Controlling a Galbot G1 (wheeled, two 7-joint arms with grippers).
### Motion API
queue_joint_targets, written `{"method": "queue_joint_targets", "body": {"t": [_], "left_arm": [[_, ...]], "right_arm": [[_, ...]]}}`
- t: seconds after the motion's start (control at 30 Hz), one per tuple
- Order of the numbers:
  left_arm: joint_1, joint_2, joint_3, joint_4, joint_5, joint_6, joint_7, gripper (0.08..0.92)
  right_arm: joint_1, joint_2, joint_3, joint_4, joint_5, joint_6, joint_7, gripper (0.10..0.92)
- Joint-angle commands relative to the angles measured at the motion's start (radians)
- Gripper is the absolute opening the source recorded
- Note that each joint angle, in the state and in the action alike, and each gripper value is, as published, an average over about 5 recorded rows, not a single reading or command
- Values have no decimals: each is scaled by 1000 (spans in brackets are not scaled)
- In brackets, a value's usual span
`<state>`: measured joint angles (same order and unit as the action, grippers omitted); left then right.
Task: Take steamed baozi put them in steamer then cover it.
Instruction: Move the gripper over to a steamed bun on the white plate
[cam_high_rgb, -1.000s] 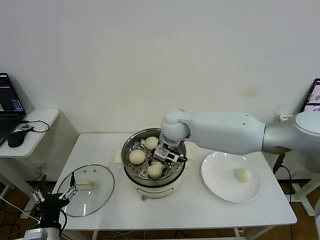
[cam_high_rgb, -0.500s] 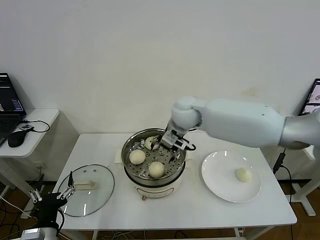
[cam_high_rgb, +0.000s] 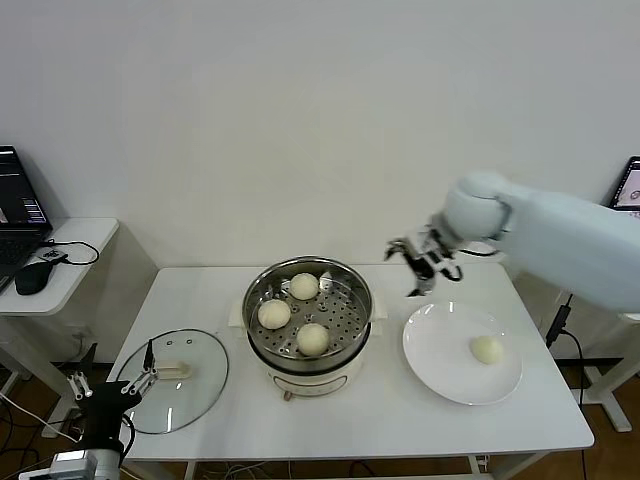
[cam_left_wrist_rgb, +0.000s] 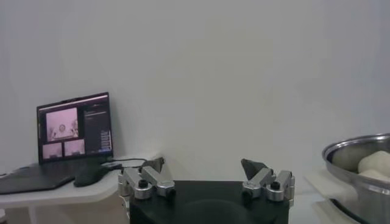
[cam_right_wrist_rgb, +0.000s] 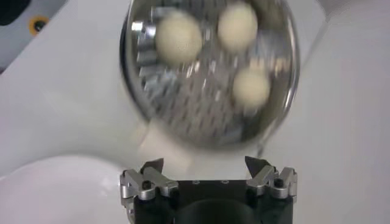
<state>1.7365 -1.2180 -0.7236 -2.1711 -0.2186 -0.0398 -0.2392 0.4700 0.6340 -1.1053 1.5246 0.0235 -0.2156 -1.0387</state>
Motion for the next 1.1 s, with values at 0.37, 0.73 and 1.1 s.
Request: {"method": "queue_joint_targets", "body": {"t": [0.37,0.73,1.1], "left_arm": [[-6,14,12,12,3,6,1,823],[-5,8,13,13,5,11,1,823],[-6,6,9,14,4,13,1,823]], "right_arm": [[-682,-243,515,-82,-220,-74,10,823],[-725,-137,544,-194,-282,-53,26,823],[-727,-56,540,-264,-311,-43,37,823]]}}
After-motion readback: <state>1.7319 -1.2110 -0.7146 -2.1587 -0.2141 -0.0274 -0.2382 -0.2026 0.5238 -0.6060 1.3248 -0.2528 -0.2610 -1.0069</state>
